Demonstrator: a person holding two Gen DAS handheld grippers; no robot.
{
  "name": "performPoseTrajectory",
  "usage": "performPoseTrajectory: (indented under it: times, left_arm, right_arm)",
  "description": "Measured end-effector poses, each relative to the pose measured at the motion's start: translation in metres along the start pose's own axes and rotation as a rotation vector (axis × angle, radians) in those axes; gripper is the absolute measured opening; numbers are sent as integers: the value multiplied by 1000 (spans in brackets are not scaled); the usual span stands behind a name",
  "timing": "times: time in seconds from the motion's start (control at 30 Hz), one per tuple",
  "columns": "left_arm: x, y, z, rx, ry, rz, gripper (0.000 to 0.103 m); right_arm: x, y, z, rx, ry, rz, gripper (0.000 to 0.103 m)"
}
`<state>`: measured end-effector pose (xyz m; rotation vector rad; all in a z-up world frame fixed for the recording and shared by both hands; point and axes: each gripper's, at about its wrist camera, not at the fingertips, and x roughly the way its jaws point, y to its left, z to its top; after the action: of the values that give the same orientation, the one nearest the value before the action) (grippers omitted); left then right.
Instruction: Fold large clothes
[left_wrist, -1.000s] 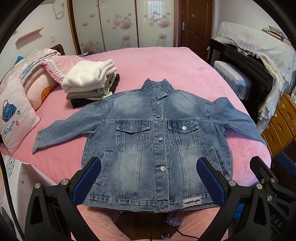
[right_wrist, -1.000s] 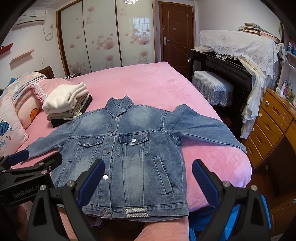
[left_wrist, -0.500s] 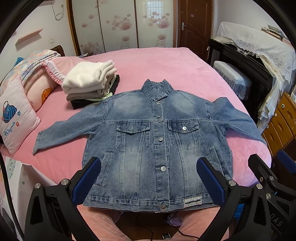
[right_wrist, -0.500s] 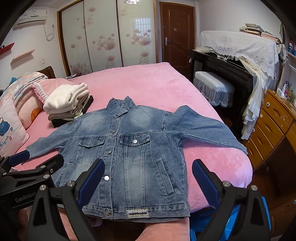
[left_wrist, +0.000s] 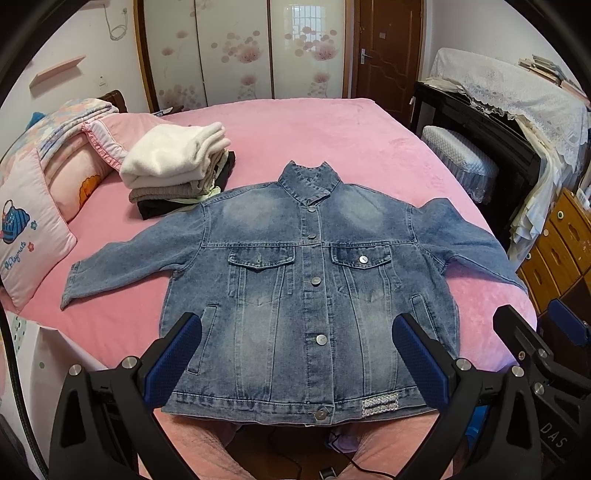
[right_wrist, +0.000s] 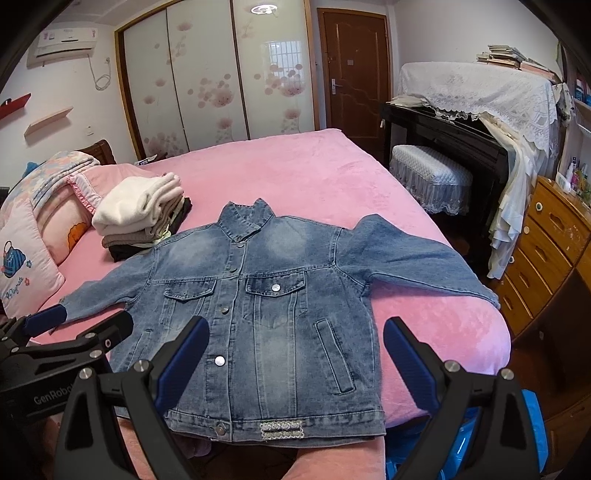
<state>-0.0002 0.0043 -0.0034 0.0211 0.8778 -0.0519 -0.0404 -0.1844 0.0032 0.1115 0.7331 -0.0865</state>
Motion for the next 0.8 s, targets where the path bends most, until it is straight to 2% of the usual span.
performPoseTrajectory:
  times: [0.37, 0.5, 0.8]
  left_arm:
    - [3, -1, -1, -12, 9, -11, 102]
    - [3, 1, -1, -28, 5, -15, 102]
    - [4, -5, -1, -18, 13, -24, 102]
  right_arm:
    - [4, -4, -1, 5, 13, 14, 95]
    - [1, -5, -1, 7, -4, 55, 95]
    - [-3, -12, 2, 24, -35, 43, 95]
